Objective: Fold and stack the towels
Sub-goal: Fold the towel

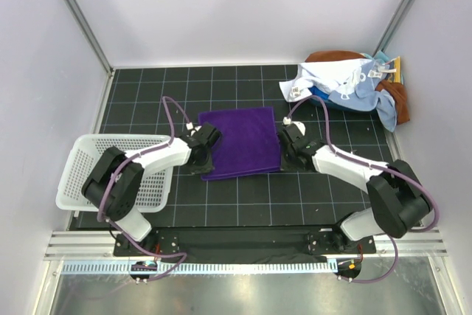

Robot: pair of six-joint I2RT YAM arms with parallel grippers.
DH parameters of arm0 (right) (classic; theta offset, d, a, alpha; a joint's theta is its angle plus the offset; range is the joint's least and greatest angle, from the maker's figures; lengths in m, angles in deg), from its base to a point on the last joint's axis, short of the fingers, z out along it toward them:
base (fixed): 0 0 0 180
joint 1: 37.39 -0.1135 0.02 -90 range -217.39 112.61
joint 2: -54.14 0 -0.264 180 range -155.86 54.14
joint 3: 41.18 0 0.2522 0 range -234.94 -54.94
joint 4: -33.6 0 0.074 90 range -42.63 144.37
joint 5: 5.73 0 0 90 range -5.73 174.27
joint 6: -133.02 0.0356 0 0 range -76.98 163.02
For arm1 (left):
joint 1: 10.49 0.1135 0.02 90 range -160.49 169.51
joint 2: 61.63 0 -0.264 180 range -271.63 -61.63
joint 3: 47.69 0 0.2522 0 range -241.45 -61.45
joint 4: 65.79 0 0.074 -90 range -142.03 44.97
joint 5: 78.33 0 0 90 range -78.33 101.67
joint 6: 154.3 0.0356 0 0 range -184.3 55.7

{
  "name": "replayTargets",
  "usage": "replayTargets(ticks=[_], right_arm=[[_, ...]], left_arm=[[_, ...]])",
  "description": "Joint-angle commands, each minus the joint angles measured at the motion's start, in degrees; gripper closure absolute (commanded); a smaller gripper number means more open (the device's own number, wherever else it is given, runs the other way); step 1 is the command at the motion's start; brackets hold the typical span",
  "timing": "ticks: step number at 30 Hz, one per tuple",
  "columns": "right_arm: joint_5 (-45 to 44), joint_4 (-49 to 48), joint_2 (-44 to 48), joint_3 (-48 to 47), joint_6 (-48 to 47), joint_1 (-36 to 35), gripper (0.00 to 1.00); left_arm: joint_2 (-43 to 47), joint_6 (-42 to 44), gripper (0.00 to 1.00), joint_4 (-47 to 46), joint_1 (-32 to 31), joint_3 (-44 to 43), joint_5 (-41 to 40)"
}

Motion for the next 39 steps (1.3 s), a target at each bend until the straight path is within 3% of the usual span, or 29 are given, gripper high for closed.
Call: replayTargets(ticks=[1, 9, 10, 16, 19, 25, 30, 39], right_arm=[[-2.0, 4.1, 3.8, 1.5, 0.9, -0.1, 0.99], [-0.2, 6.9, 9.6, 4.1, 2.5, -1.8, 0.98], [0.0, 7.2, 10.6, 3.9, 2.4, -2.1, 0.91], [-0.4, 9.7, 13.0, -1.0, 1.5, -2.1, 0.55], [-0.7, 10.2, 11.8, -4.6, 0.5, -2.1, 0.48], [-3.5, 6.4, 3.4, -12.1, -2.4, -0.3, 0.48], [-1.6, 0.4, -6.4, -19.9, -5.3, 3.7, 0.48], [4.5, -5.1, -23.3, -31.4, -6.9, 10.2, 0.50]], left_arm=[[2.2, -1.6, 1.00, 6.4, -1.8, 2.0, 0.3], [4.9, -2.4, 1.00, 8.8, -3.8, 3.2, 0.7], [5.1, -2.2, 1.00, 9.1, -3.8, 3.2, 1.1], [10.6, -0.5, 0.72, 12.4, -3.8, -1.0, 5.2], [13.1, 0.2, 0.63, 14.3, -3.8, -3.1, 6.0], [10.5, 2.4, 0.57, 15.5, -1.1, -12.5, -0.8], [-0.6, 6.1, 0.58, 13.1, 6.4, -22.6, -5.4], [-19.8, 11.2, 0.57, 8.4, 12.9, -37.8, -3.6]])
